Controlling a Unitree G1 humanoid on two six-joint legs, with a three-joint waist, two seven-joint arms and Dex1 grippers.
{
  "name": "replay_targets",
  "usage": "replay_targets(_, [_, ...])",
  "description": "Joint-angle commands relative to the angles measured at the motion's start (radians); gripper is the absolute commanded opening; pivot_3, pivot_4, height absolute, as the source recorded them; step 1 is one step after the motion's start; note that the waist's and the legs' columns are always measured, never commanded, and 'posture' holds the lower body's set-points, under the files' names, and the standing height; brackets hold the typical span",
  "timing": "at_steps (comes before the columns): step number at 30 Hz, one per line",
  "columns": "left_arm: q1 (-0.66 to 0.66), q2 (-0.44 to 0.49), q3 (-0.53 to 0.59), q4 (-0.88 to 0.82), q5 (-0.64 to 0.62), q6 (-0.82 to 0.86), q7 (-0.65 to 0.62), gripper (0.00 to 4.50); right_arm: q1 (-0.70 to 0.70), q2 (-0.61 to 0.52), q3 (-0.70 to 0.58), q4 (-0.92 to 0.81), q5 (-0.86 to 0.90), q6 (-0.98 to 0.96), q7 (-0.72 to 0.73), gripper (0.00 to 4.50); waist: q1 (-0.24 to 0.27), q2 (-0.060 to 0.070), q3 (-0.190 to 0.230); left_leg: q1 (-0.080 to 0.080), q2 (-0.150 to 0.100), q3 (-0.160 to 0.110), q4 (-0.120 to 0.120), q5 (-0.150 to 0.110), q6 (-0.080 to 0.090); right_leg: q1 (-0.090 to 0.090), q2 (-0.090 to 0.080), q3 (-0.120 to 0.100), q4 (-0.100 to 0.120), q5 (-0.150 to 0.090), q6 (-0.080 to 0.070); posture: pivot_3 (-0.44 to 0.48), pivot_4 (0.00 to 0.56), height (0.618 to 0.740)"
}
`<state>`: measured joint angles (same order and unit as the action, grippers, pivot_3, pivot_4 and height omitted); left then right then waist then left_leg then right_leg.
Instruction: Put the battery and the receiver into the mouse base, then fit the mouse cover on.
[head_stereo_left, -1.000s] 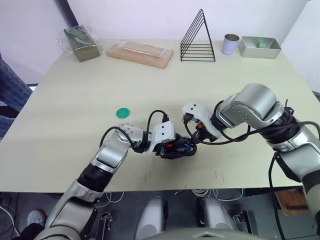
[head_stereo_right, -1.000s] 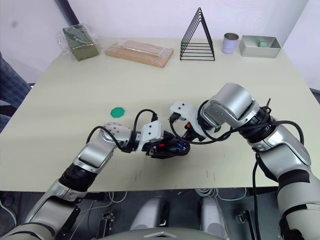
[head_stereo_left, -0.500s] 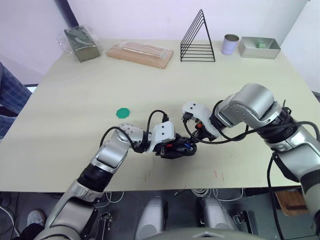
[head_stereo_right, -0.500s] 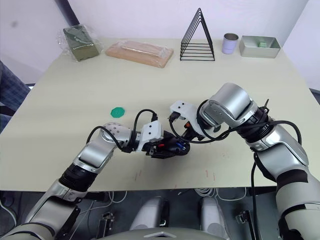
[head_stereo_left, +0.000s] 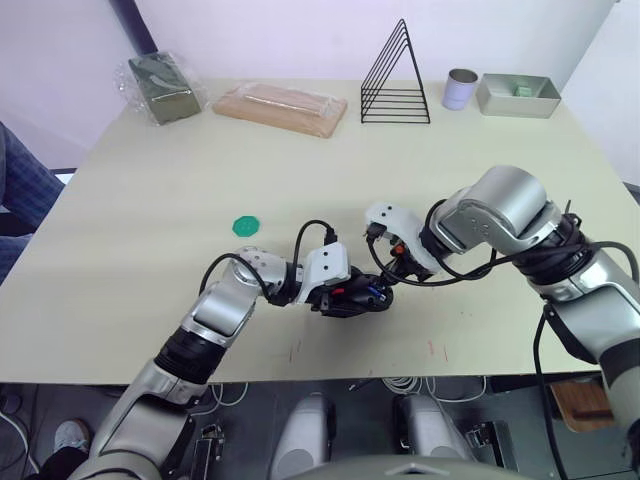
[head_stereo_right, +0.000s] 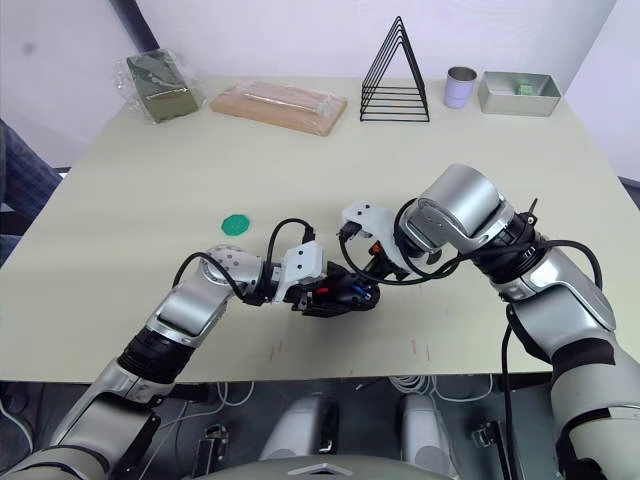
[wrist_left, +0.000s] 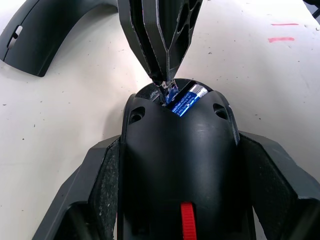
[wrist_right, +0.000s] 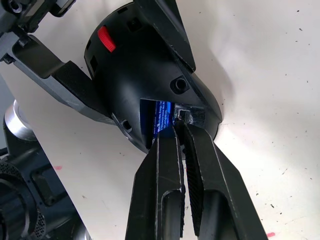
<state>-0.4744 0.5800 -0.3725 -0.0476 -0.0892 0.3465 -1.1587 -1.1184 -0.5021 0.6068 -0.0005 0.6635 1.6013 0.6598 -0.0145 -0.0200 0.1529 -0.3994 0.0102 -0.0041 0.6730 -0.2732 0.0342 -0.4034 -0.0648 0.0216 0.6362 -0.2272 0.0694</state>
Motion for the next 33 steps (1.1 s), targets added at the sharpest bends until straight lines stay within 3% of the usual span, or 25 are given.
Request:
replay_targets(1, [0.008,0.015,-0.014,-0.001,0.019,0.003,-0.002,2.89,-0.018,-0.006,-0.023,0.003,-0.036,-0.002,-0.009,0.00,0.000,0.000,0.000,0.000,0.000,0.000,0.000,0.000,0.000,0.000,0.000,0.000,0.000,0.000,0.000,0.000,0.150,0.740])
replay_targets(33, [0.011,0.014,-0.016,0.000,0.019,0.002,0.002,2.89,-0.039,-0.008,-0.024,0.008,0.011,0.013,0.043,0.00,0.000,0.000,0.000,0.000,0.000,0.000,0.000,0.000,0.000,0.000,0.000,0.000,-0.001,0.000,0.000,0.000,0.150,0.740])
